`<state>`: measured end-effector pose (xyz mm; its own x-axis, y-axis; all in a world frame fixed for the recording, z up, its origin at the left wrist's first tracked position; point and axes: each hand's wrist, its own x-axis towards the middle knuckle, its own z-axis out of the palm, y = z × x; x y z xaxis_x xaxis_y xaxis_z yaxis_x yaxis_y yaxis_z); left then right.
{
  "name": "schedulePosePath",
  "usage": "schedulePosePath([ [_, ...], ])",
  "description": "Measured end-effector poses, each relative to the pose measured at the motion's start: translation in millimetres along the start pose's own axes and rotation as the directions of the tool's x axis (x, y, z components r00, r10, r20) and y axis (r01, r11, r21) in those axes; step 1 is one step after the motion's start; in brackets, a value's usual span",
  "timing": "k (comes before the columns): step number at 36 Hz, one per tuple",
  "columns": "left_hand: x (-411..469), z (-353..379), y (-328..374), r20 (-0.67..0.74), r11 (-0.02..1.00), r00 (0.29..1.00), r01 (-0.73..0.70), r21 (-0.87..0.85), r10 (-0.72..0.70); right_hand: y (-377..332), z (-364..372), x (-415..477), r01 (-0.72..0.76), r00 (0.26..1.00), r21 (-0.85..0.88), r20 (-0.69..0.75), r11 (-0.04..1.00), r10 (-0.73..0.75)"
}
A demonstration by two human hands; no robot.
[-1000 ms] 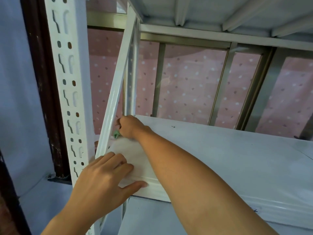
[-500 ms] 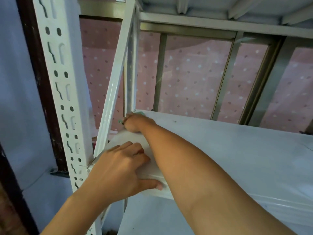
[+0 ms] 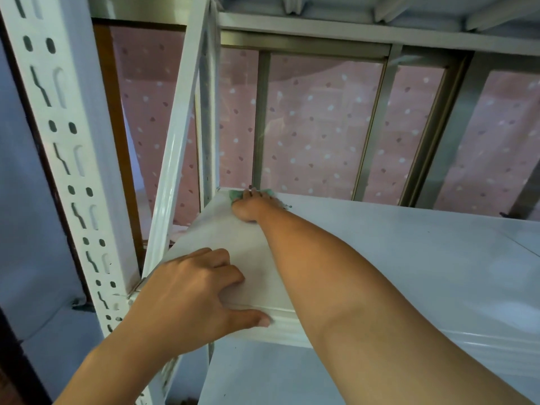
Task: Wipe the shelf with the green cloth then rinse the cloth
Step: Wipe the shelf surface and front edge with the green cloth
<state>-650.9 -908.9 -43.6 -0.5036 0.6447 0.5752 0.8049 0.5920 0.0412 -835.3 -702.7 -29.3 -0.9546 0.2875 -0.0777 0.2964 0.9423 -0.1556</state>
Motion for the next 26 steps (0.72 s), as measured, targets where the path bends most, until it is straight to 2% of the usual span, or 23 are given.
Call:
schedulePosePath([
  [4, 2.1, -4.4, 6.8, 0.056, 0.997, 0.996, -0.07, 0.01, 0.069, 16.9, -2.5, 5.5, -0.002, 1.0, 0.008, 0.009, 1.0, 0.002],
  [10, 18.7, 5.1, 46.4, 0.017, 0.972, 0.974, -0.227, -0.056, 0.228, 49.8, -6.9, 8.0, -0.032, 0.999, 0.003, 0.003, 0.999, 0.032],
  [13, 28.5, 14.9, 55.5, 0.026, 0.972, 0.972, -0.231, -0.034, 0.232, 69.5, -8.9, 5.5, -0.056, 0.998, 0.025, -0.005, 0.998, 0.056],
  [19, 37.5, 23.6, 74.9, 0.064, 0.968, 0.969, -0.232, -0.098, 0.239, 107.3, -14.5, -4.9, -0.072, 0.996, 0.031, -0.057, 0.997, 0.074],
  [26, 57.2, 34.1, 116.5, 0.005, 0.946, 0.955, -0.292, -0.142, 0.296, 156.4, -21.9, -17.1, -0.117, 0.991, 0.069, -0.061, 0.991, 0.121],
])
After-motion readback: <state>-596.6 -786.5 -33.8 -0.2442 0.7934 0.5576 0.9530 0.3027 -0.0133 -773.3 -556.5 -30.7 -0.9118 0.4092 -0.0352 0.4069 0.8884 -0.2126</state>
